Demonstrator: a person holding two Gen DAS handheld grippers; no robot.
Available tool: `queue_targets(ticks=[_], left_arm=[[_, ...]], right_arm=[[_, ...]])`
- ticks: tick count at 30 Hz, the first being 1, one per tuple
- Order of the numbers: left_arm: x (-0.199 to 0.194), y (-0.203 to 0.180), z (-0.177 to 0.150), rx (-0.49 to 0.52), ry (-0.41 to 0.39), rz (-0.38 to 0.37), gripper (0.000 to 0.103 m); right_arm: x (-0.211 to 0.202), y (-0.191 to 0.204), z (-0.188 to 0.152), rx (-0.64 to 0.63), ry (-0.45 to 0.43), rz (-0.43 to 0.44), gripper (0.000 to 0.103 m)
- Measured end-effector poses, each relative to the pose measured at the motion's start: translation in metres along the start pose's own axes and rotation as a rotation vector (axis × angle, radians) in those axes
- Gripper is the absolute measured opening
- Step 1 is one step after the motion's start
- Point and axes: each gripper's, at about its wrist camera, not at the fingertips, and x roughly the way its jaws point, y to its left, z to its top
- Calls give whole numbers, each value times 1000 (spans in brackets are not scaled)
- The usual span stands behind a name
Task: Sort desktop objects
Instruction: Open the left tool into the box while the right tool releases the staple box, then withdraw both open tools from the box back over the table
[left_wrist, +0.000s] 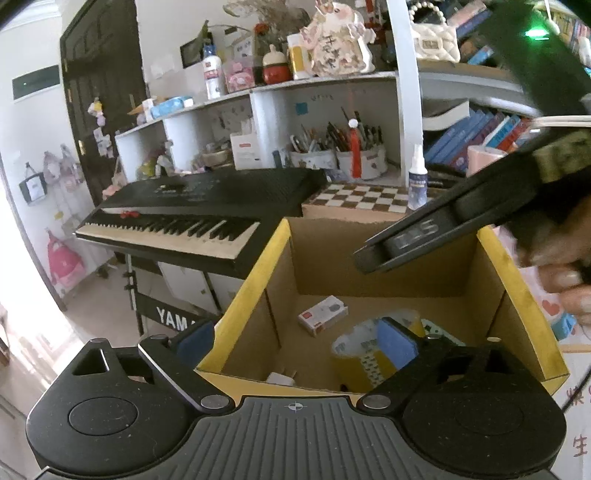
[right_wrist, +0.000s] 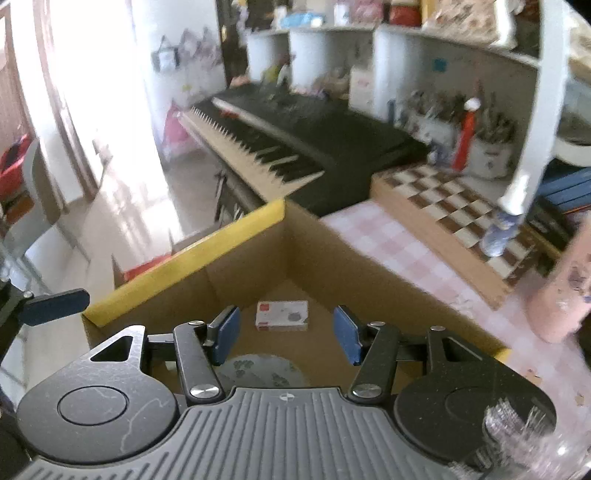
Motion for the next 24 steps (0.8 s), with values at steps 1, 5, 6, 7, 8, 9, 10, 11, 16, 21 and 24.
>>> queue_targets(ticks=[1, 5, 6, 7, 8, 9, 10, 11, 16, 21, 24], left_arm=[[-1, 1, 0, -6, -4, 1, 97], [-7, 6, -1, -31, -14, 6, 97], [-9, 7, -1, -38, -19, 6, 97], [-12, 8, -1, -43, -23, 7, 98], [-13, 9, -1, -48, -27, 8, 98], [-15, 11, -1, -55, -31, 8, 98], [-17, 12, -1, -61, -34, 8, 98], [-19, 13, -1, -67, -37, 9, 98], [-29, 18, -3, -93, -57, 2, 99], [-40, 21, -10, -97, -67, -22, 99], [-47, 22, -16, -90, -67, -37, 99]], right_arm=[[-7, 0, -1, 9, -17, -12, 54], [-33, -5, -9, 65, -72, -55, 55], [-40, -6, -12, 82, -85, -67, 55], [-46, -7, -15, 98, -97, -79, 55], [-53, -8, -19, 116, -109, -92, 56], [-59, -8, -23, 138, -123, -105, 56], [-65, -9, -26, 157, -134, -115, 57], [-70, -9, -30, 178, -144, -126, 57], [-94, -10, -52, 282, -197, -196, 57], [-109, 2, -72, 307, -213, -258, 57], [-113, 13, -85, 319, -203, -277, 57]])
